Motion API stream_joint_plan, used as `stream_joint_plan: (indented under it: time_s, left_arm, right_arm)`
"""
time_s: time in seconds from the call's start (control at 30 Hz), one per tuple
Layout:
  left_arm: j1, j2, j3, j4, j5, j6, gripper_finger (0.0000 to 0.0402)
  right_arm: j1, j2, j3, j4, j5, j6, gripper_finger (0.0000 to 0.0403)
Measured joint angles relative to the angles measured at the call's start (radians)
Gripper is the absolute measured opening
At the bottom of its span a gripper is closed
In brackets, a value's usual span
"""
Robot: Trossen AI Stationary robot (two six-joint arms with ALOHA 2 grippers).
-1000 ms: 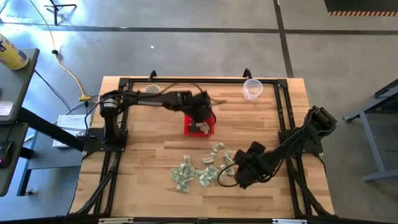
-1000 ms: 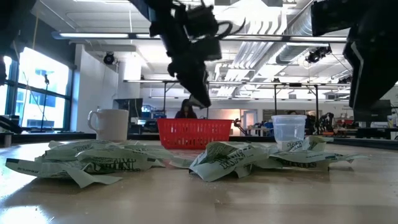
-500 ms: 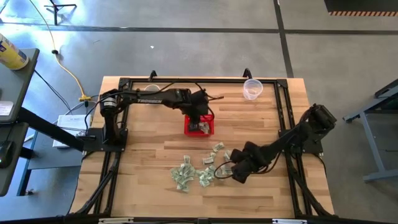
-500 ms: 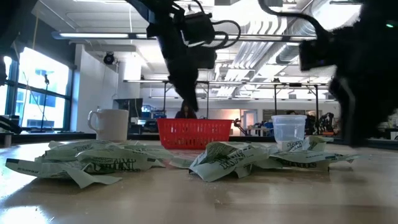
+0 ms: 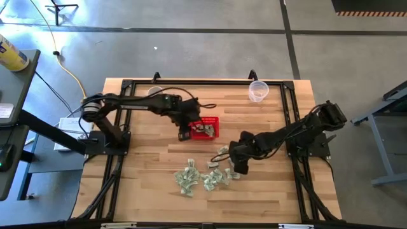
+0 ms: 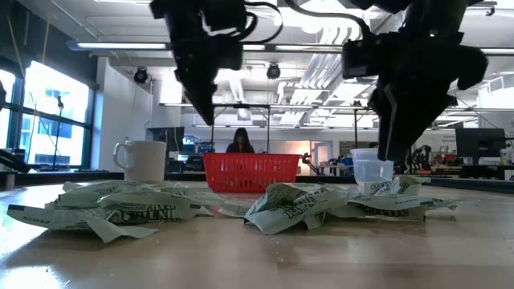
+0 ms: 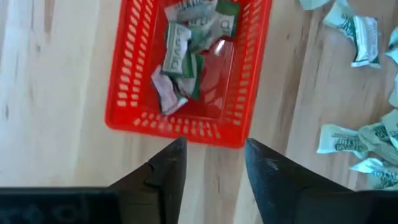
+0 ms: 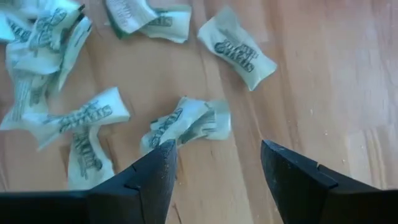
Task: Pick and place items into bin
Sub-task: Put the stevia packet into the red bin
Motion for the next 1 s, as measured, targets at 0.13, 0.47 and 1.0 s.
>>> stream_joint_plan:
  time_s: [0.13, 0.47, 1.0]
  left_arm:
    - [-0.015, -0.083, -0.150, 0.063, -0.017, -0.086, 0.0176]
    - [-0.032, -0.201, -0.409, 0.177, -0.016, -0.223, 0.0174]
    - [-0.030, -0.202, -0.416, 0.213, -0.021, -0.190, 0.0175]
  right_arm:
    - [0.023, 0.000, 0.000, 0.016, -0.027, 0.020, 0.0225]
    - [0.081, 0.059, 0.000, 0.083, 0.006, 0.341, 0.0224]
    - [0.081, 0.147, 0.000, 0.111, -0.081, 0.518, 0.0171]
